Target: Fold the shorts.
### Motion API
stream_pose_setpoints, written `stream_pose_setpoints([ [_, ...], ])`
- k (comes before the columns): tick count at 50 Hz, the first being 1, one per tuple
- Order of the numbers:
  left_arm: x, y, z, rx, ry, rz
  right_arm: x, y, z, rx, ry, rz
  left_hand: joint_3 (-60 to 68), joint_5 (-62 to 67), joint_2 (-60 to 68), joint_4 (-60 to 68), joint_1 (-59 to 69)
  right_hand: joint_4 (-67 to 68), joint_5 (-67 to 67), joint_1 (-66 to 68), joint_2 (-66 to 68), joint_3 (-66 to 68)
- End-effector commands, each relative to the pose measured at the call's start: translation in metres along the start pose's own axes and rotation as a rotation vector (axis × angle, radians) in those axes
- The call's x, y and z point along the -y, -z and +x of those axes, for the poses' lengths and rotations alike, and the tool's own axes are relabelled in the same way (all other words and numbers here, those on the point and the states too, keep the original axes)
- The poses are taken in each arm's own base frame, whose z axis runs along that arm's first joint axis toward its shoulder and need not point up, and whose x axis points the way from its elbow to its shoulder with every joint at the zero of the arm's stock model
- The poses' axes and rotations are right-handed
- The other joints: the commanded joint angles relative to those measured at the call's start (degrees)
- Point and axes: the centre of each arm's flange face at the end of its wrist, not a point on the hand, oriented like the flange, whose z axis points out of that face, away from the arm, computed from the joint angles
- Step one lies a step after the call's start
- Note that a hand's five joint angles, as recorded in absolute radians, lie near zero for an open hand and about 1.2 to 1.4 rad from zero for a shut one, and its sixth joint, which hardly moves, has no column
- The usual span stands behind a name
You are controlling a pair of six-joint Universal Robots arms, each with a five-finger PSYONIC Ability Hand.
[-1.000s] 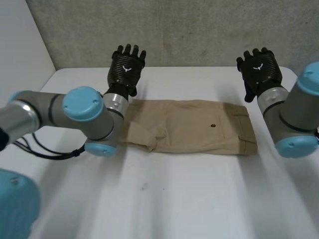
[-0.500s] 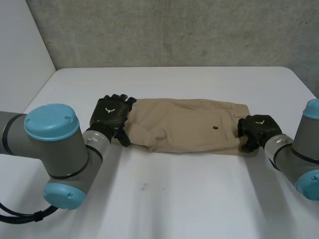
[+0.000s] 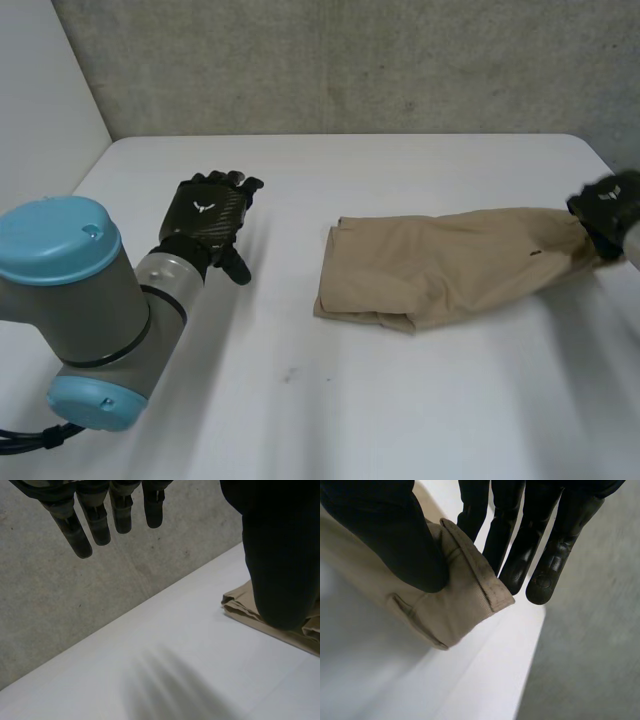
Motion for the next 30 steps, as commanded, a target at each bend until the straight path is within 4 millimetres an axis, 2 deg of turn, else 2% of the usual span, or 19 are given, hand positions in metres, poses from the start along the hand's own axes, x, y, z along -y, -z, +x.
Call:
stream_pose_setpoints([
  [1,0.000,0.002,0.000,-0.002,-0.001,0.002,0.092,0.013,-0.048,0.052,0.177,0.294,-2.15,-2.68,-1.49,-1.66,-0.84,11.74,15.15,25.52,12.56,14.29],
  [3,0.001,0.002,0.000,0.000,-0.001,0.003,0.107,0.017,-0.066,0.078,0.195,0.355,-2.15,-2.68,-1.49,-1.66,-0.84,11.74,15.15,25.52,12.56,14.29],
  [4,0.001,0.002,0.000,0.000,-0.001,0.004,0.121,0.024,-0.090,0.123,0.209,0.429,-2.15,-2.68,-1.49,-1.66,-0.84,11.74,15.15,25.52,12.56,14.29],
  [7,0.003,0.002,0.000,0.001,-0.001,0.009,0.138,0.037,-0.129,0.211,0.229,0.546,-2.15,-2.68,-1.49,-1.66,-0.84,11.74,15.15,25.52,12.56,14.29],
  [8,0.003,0.002,-0.001,0.001,-0.001,0.010,0.142,0.045,-0.155,0.281,0.238,0.604,-2.15,-2.68,-1.49,-1.66,-0.84,11.74,15.15,25.52,12.56,14.29],
  [11,0.004,0.001,-0.001,0.002,-0.001,0.012,0.137,0.057,-0.195,0.418,0.246,0.654,-2.10,-2.64,-1.44,-1.61,-0.79,11.74,15.15,25.52,12.56,14.29],
  [14,0.005,0.001,-0.001,0.004,0.000,0.014,0.125,0.065,-0.218,0.521,0.251,0.643,-2.15,-2.68,-1.49,-1.66,-0.84,11.74,15.15,25.52,12.56,14.29],
  [15,0.005,0.001,-0.001,0.004,0.000,0.016,0.116,0.069,-0.226,0.572,0.245,0.621,-2.15,-2.68,-1.49,-1.66,-0.84,7.30,10.72,21.09,8.12,9.85],
  [16,0.006,0.001,-0.001,0.004,0.000,0.017,0.114,0.070,-0.228,0.590,0.239,0.610,-2.15,-2.68,-1.49,-1.66,-0.84,-2.40,1.01,11.38,-1.58,0.15],
  [17,0.006,0.001,-0.002,0.005,-0.002,0.020,0.113,0.073,-0.228,0.614,0.218,0.596,-2.15,-2.68,-1.49,-1.66,-0.84,-27.14,-23.73,-13.36,-26.33,-24.59],
  [19,0.009,0.000,-0.002,0.006,-0.001,0.031,0.116,0.074,-0.224,0.614,0.180,0.583,-2.15,-2.68,-1.49,-1.66,-0.84,-43.64,-40.22,-29.85,-42.82,-41.09],
  [20,0.012,-0.002,-0.002,0.008,-0.001,0.040,0.122,0.073,-0.214,0.599,0.124,0.578,-2.10,-2.64,-1.44,-1.61,-0.79,-56.20,-52.79,-42.41,-55.38,-53.65],
  [22,0.019,-0.005,-0.004,0.013,0.000,0.066,0.132,0.076,-0.201,0.578,0.054,0.584,-2.10,-2.64,-1.44,-1.61,-0.79,-58.26,-54.85,-44.48,-57.44,-55.71],
  [23,0.023,-0.007,-0.004,0.015,0.001,0.078,0.144,0.080,-0.186,0.557,-0.031,0.591,-1.94,-2.47,-1.27,-1.45,-0.62,-58.26,-54.85,-44.48,-57.44,-55.71],
  [24,0.031,-0.010,-0.005,0.019,0.002,0.105,0.149,0.081,-0.177,0.543,-0.077,0.588,-1.93,-2.47,-1.27,-1.45,-0.62,-58.26,-54.85,-44.48,-57.44,-55.71],
  [25,0.035,-0.012,-0.004,0.017,0.004,0.119,0.156,0.082,-0.158,0.507,-0.174,0.577,-1.77,-2.30,-1.10,-1.28,-0.45,-58.26,-54.85,-44.48,-57.44,-55.71],
  [28,0.051,-0.020,-0.003,0.020,0.008,0.172,0.158,0.076,-0.127,0.435,-0.320,0.543,-1.77,-2.30,-1.10,-1.28,-0.45,-58.26,-54.85,-44.48,-57.44,-55.71],
  [29,0.053,-0.023,-0.002,0.019,0.010,0.182,0.154,0.067,-0.109,0.387,-0.421,0.505,-1.77,-2.30,-1.10,-1.28,-0.45,-58.26,-54.85,-44.48,-57.44,-55.71],
  [30,0.057,-0.029,0.004,0.005,0.020,0.197,0.153,0.065,-0.105,0.374,-0.462,0.491,-1.77,-2.30,-1.10,-1.28,-0.45,-58.26,-54.85,-44.48,-57.44,-55.71],
])
